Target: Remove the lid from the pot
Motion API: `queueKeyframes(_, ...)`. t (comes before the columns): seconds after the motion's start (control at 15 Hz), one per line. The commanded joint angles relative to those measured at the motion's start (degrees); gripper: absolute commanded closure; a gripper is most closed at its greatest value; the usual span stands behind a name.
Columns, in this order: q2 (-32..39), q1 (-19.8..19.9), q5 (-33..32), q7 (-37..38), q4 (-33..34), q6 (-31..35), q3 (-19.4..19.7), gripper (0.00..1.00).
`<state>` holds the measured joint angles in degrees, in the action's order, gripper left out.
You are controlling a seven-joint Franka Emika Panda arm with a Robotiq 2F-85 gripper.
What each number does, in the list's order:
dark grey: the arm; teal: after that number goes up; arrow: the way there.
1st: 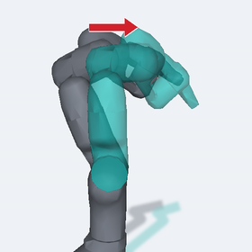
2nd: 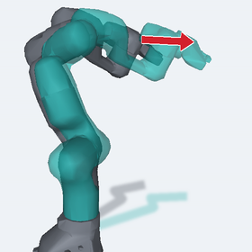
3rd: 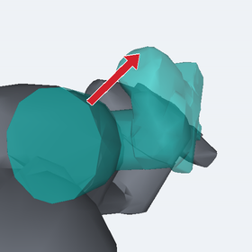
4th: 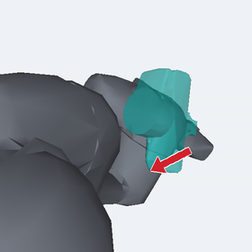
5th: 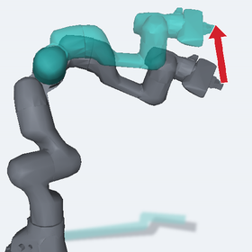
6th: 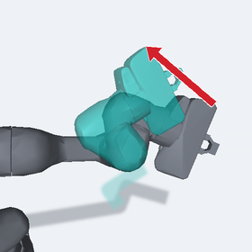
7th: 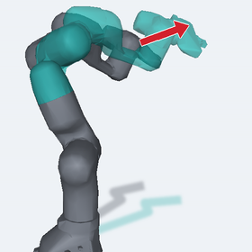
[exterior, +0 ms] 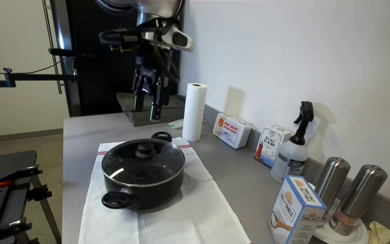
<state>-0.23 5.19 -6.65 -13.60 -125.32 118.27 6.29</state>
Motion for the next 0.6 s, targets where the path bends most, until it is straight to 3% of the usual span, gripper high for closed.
queueKeyframes(0.0, 2.9, -0.5, 2.3, -2.0, -1.7, 6.0, -1.1, 0.0)
queueKeyframes(0.53, 7.8, -0.6, 3.2, -2.8, -4.6, 14.4, -3.4, 0.0)
